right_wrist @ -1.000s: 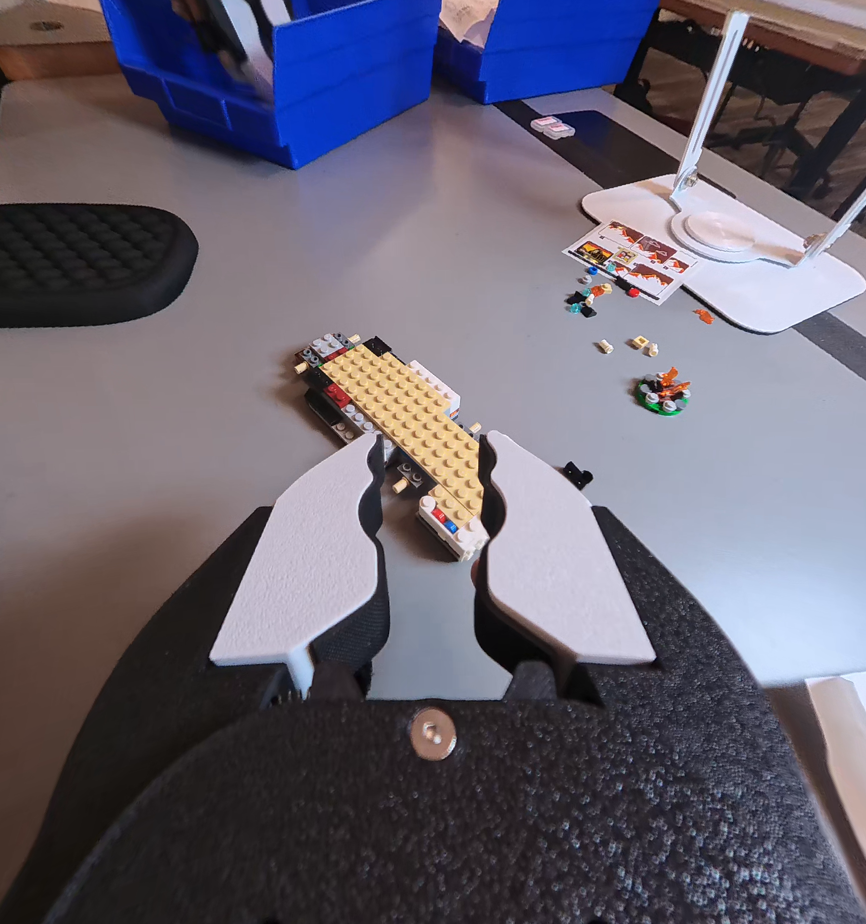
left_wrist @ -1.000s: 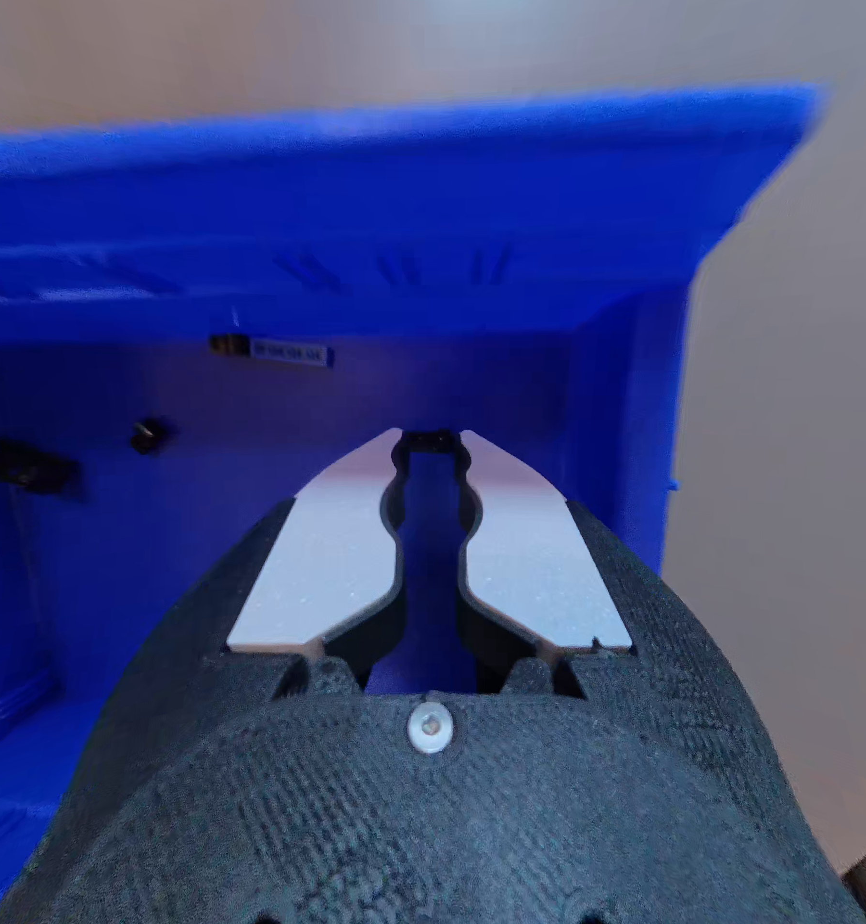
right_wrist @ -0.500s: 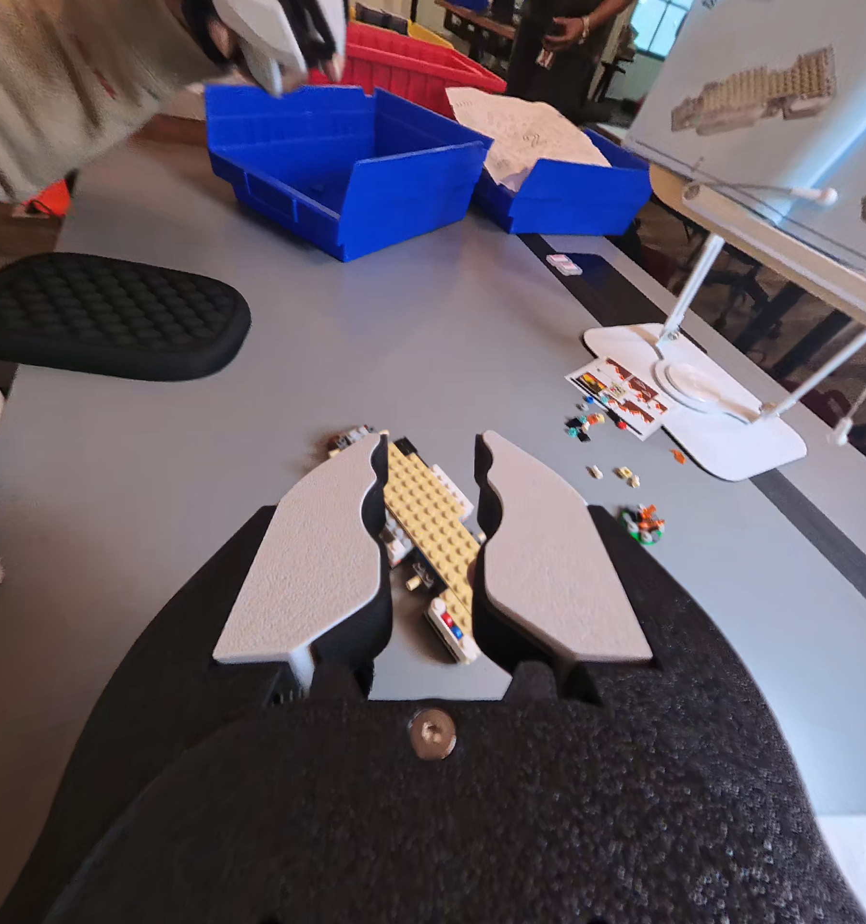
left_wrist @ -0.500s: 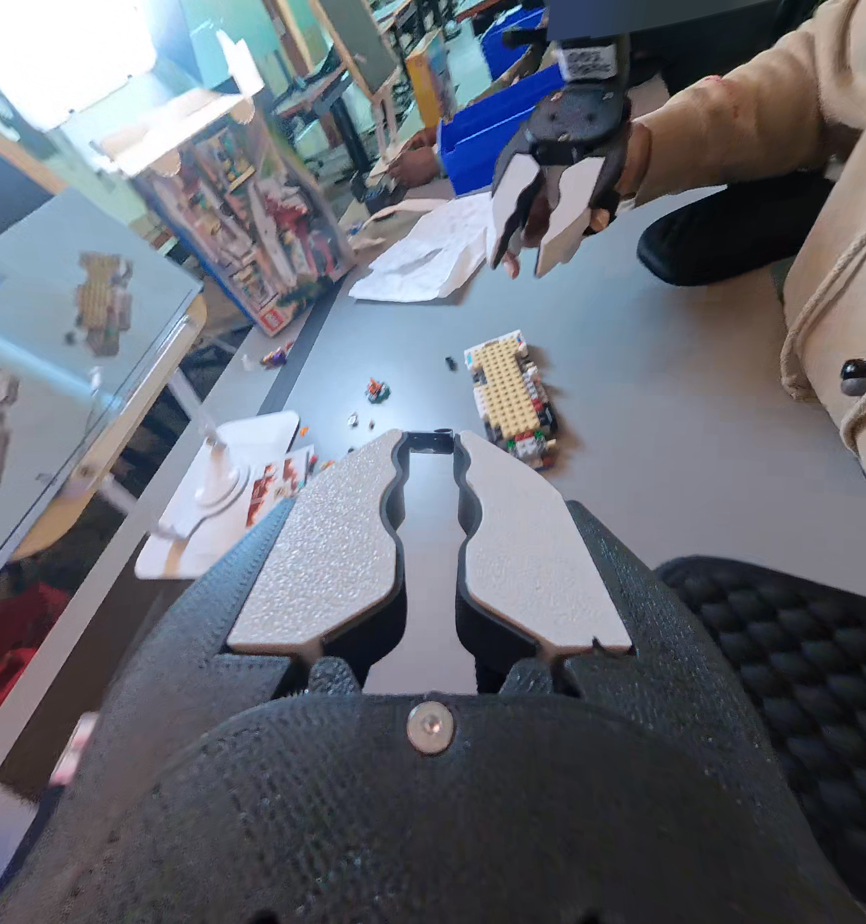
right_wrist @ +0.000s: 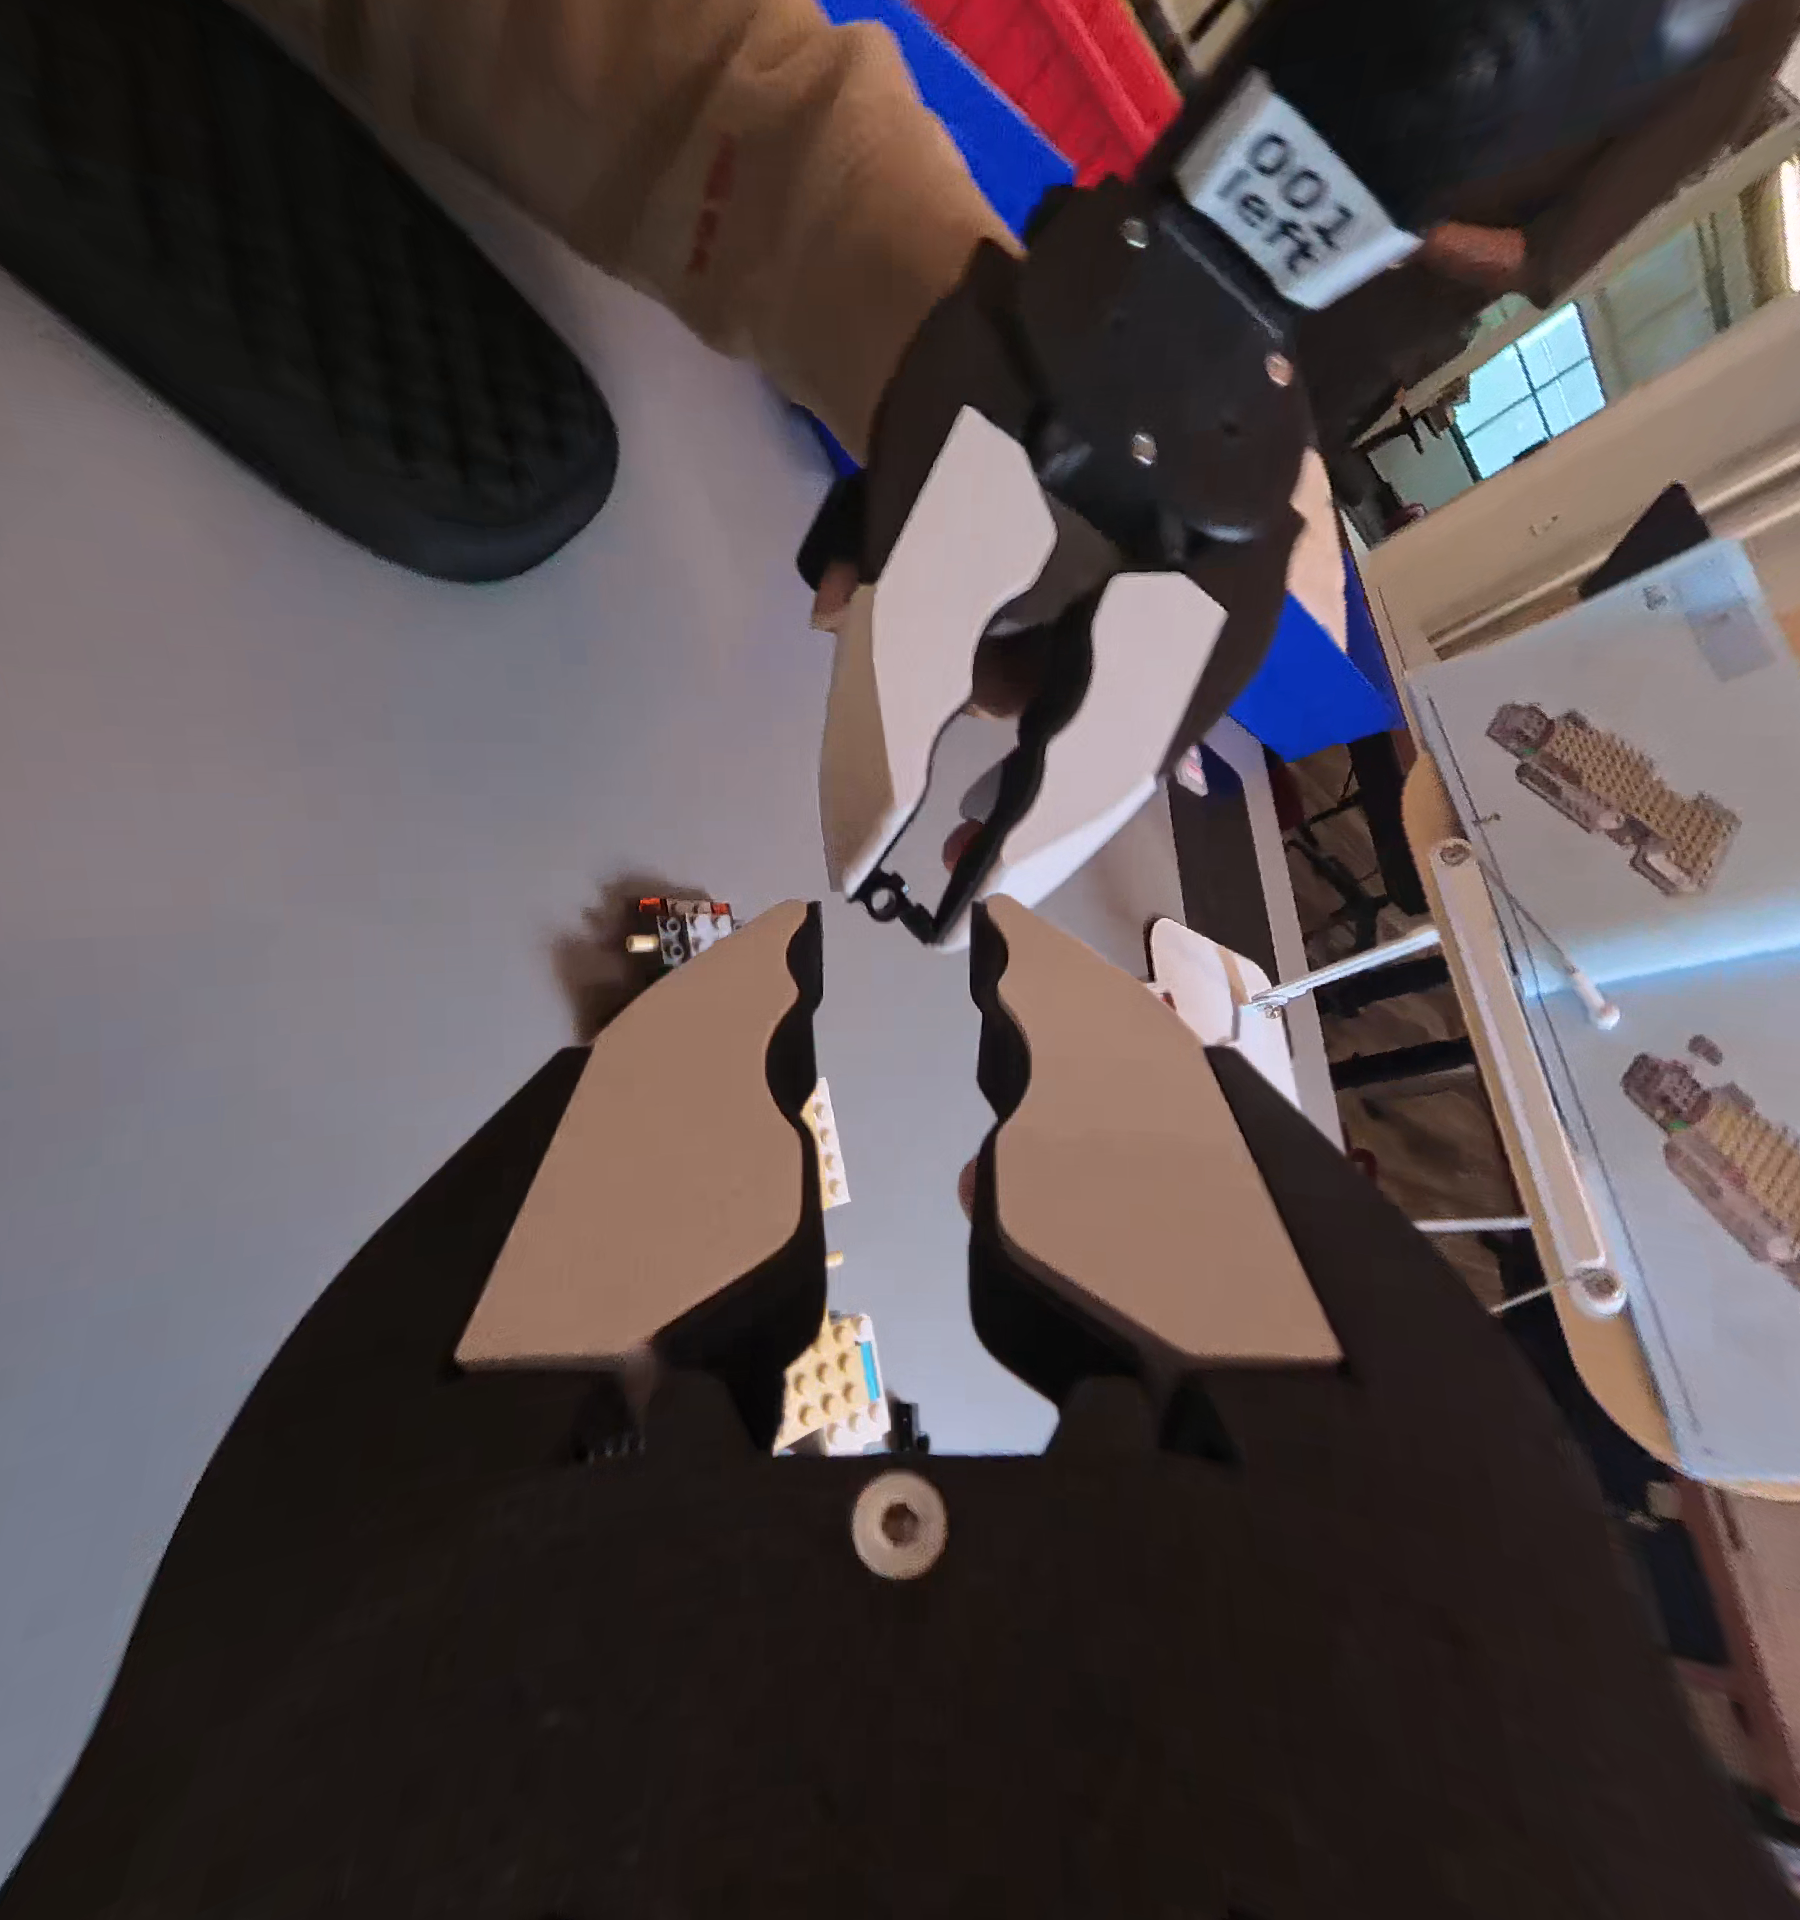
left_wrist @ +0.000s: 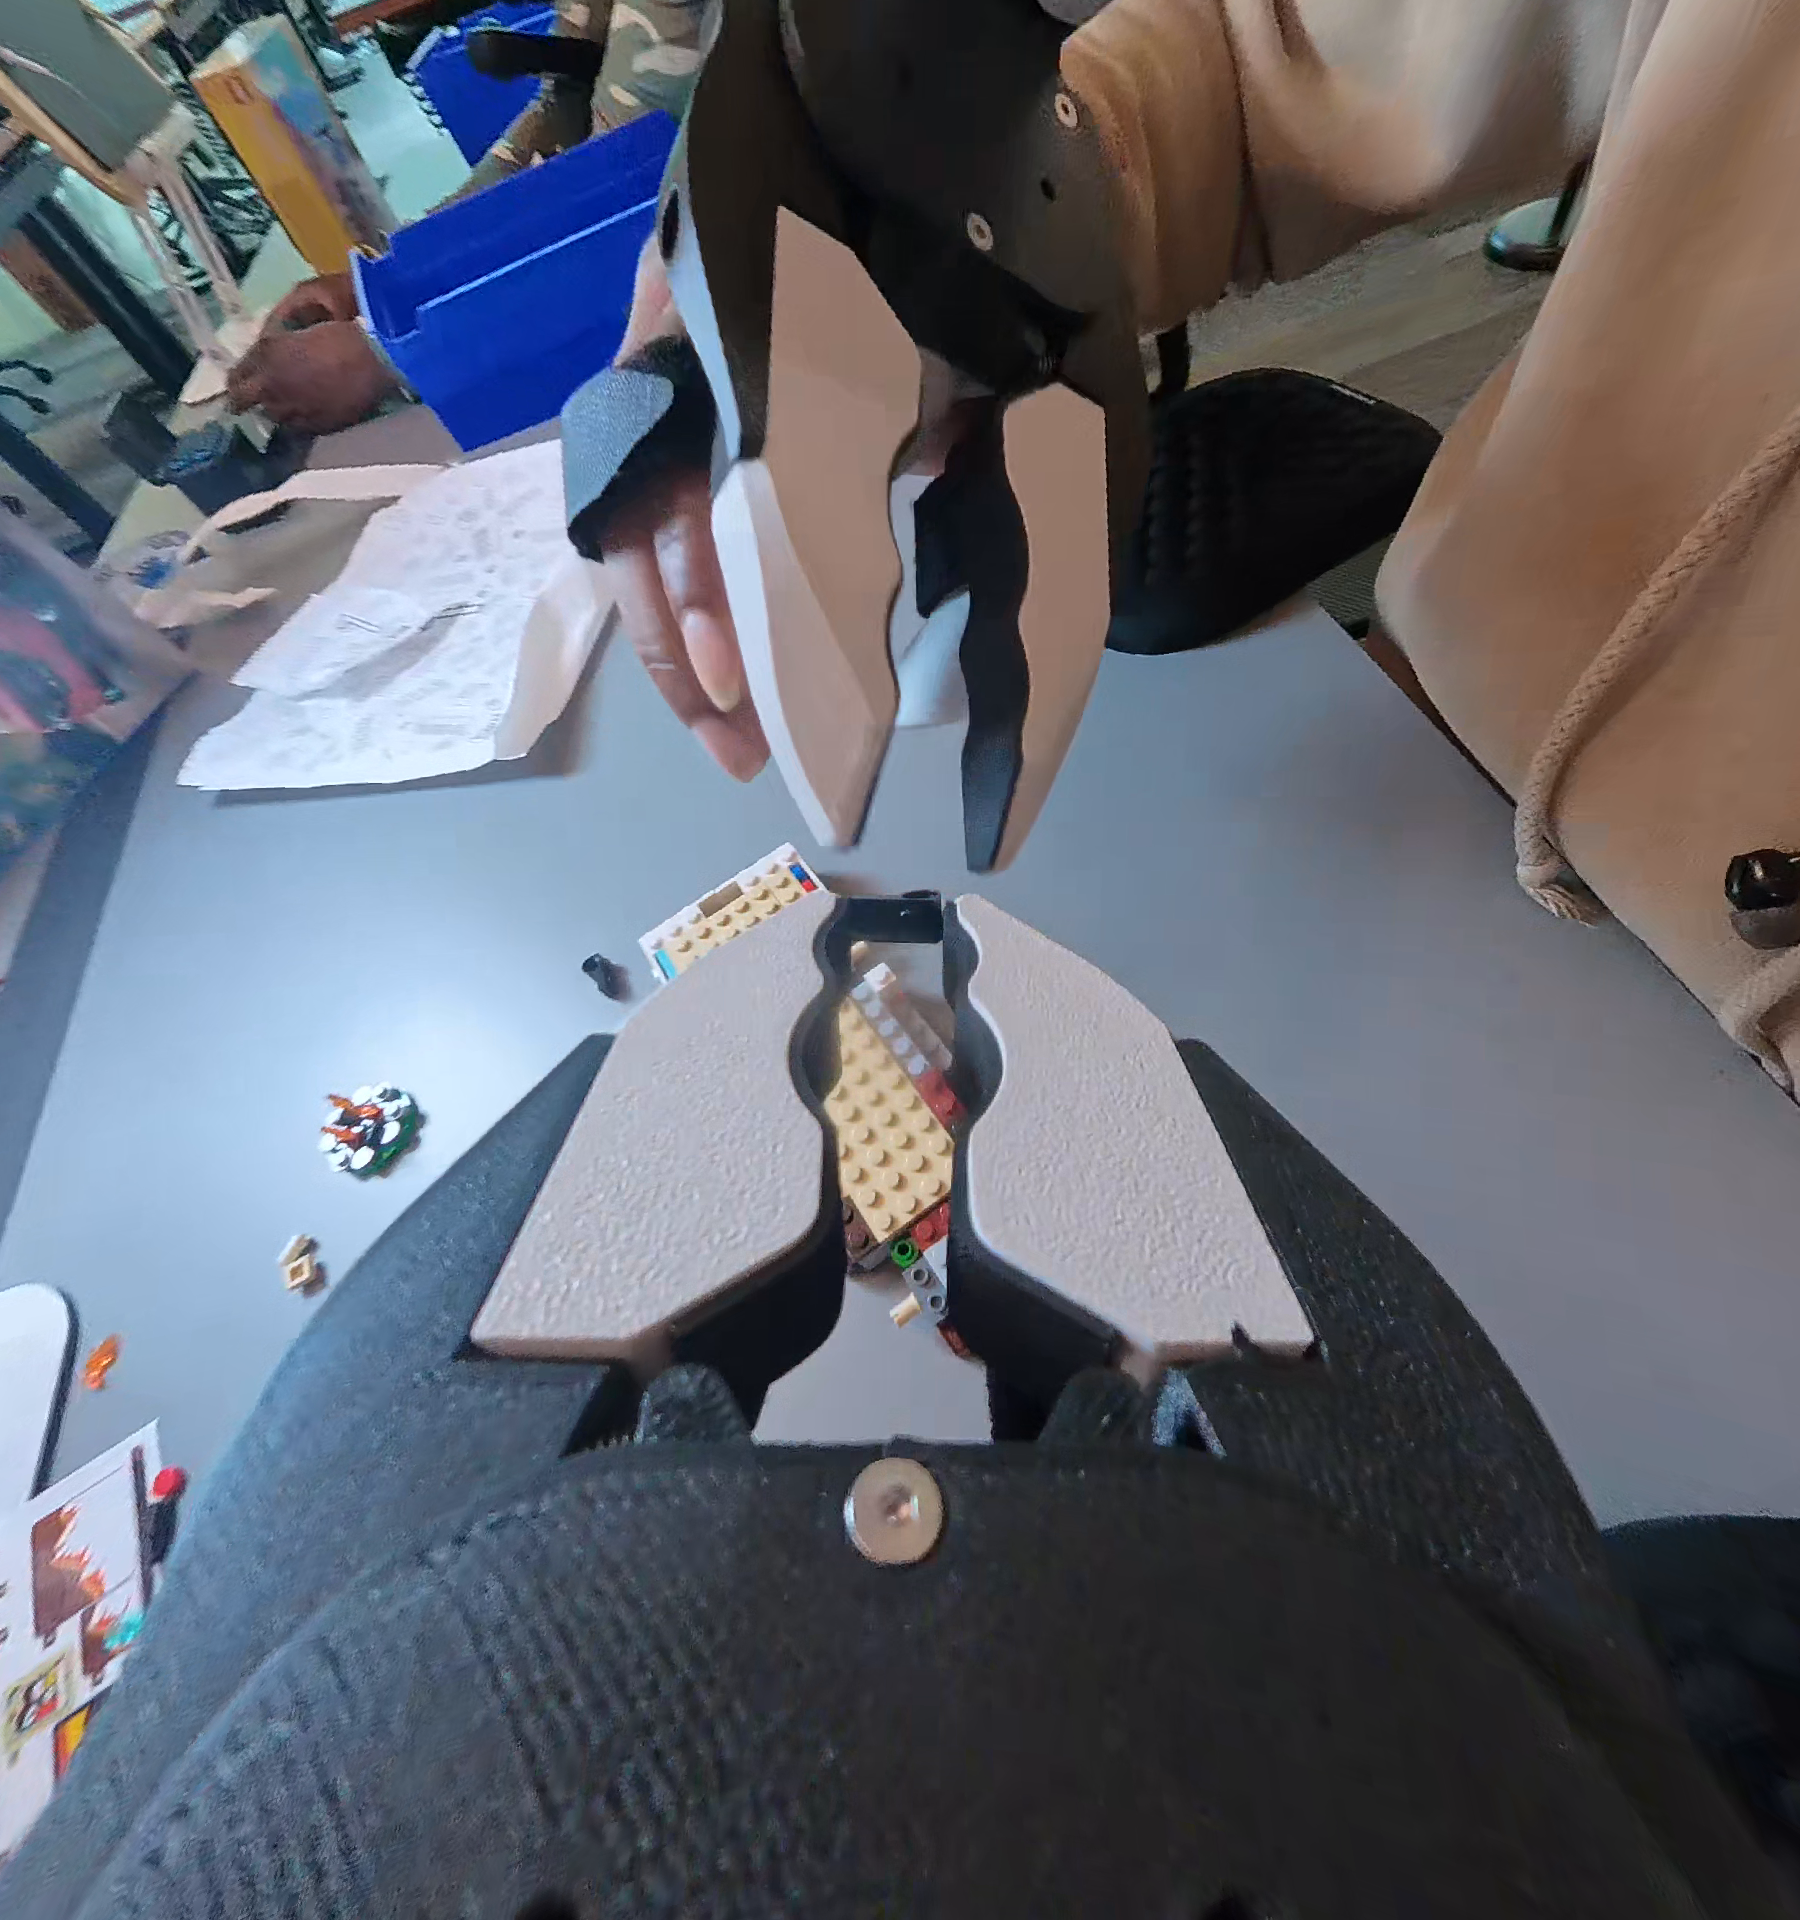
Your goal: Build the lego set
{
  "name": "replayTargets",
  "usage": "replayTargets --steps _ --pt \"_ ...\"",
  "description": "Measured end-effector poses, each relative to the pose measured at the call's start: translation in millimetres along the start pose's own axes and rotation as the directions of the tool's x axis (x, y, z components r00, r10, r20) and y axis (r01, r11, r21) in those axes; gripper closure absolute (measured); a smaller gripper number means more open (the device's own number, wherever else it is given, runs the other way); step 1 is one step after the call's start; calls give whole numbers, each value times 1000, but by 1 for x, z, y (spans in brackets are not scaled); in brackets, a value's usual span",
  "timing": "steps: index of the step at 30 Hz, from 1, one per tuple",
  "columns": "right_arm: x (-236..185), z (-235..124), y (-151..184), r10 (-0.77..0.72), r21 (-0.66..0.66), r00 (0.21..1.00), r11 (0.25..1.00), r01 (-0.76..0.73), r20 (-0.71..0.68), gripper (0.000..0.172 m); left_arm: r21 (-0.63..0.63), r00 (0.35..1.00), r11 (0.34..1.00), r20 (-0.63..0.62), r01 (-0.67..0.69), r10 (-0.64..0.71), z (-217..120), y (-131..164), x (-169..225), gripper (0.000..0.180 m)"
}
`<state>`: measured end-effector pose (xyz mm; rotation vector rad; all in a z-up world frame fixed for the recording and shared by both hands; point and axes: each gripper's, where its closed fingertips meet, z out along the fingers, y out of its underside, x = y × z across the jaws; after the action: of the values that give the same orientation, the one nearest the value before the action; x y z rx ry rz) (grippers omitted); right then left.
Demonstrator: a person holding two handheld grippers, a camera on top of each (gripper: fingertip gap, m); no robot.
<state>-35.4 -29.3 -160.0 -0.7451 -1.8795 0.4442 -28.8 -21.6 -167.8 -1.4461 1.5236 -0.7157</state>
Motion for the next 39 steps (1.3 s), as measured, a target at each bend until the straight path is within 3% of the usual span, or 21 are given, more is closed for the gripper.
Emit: replayTargets --steps 7,14,23,25,29,32,36,39 --pt "-5 15 14 -153 -50 988 987 153 9 162 -13 998 999 -37 46 -46 4 14 -2 165" --pt "-8 29 16 -278 -73 961 958 277 4 157 -15 993 995 -65 100 -101 0 29 1 165" --pt "-21 35 17 -279 -87 953 953 289 117 151 -3 988 994 -110 108 -108 0 32 7 165" --pt "-21 36 18 -275 -93 954 954 286 118 159 -17 990 995 -109 93 -95 0 35 8 165" --pt "-5 30 27 -149 -106 983 981 160 106 162 21 989 989 -10 149 -148 -10 36 -6 160" --pt "26 23 71 23 -212 993 977 2 118 162 86 972 976 108 198 -207 -33 37 -18 159" --pt "36 31 143 264 -402 935 903 -153 236 162 112 941 963 211 246 -265 -58 48 -13 162" --pt "29 44 163 365 -481 870 859 -177 332 162 119 924 956 249 268 -290 -69 54 3 162"
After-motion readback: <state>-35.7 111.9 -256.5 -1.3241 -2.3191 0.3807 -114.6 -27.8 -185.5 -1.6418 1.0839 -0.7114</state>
